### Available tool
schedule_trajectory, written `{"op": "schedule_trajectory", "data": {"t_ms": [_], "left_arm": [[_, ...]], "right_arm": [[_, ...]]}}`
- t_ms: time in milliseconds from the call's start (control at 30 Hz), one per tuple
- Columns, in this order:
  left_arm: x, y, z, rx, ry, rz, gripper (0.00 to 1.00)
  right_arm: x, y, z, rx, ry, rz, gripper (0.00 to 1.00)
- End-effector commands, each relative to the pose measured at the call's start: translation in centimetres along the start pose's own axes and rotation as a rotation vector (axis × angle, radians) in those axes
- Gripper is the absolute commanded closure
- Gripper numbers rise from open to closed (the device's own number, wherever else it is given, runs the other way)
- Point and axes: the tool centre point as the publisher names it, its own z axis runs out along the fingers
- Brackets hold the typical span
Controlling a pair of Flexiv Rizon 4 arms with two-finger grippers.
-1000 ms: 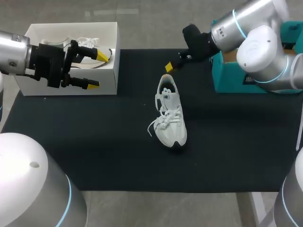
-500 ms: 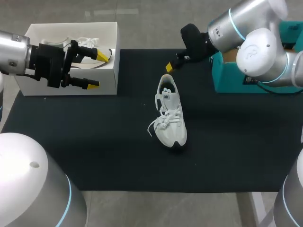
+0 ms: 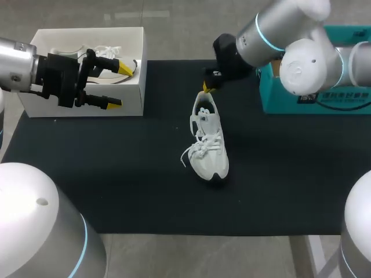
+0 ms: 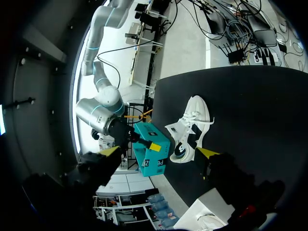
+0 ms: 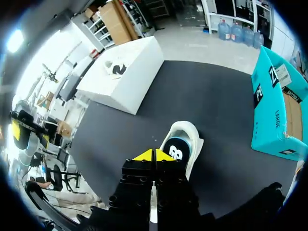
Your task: Take the shoe out of the shoebox, open the shoe tongue, remove and reinsert the insole, then place the shoe into the shoebox
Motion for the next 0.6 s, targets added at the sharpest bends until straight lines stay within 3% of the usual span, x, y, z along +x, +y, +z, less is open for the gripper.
{"op": "schedule_trajectory", "data": {"t_ms": [33,267,600], "left_arm": [[0.0,0.0,0.1,-0.001,0.004,0.000,0.00],[0.0,0.0,0.1,-0.001,0.004,0.000,0.00],[0.0,0.0,0.1,-0.001,0.004,0.000,0.00]], "right_arm": [[0.1,-0.9,0.9,-0.085,-0.243,0.081,1.00],[-0.6,-1.2,2.4,-0.065,-0.325,0.121,1.00],[-1.7,-0.2,4.7,-0.022,-0.318,0.119,1.00]]}}
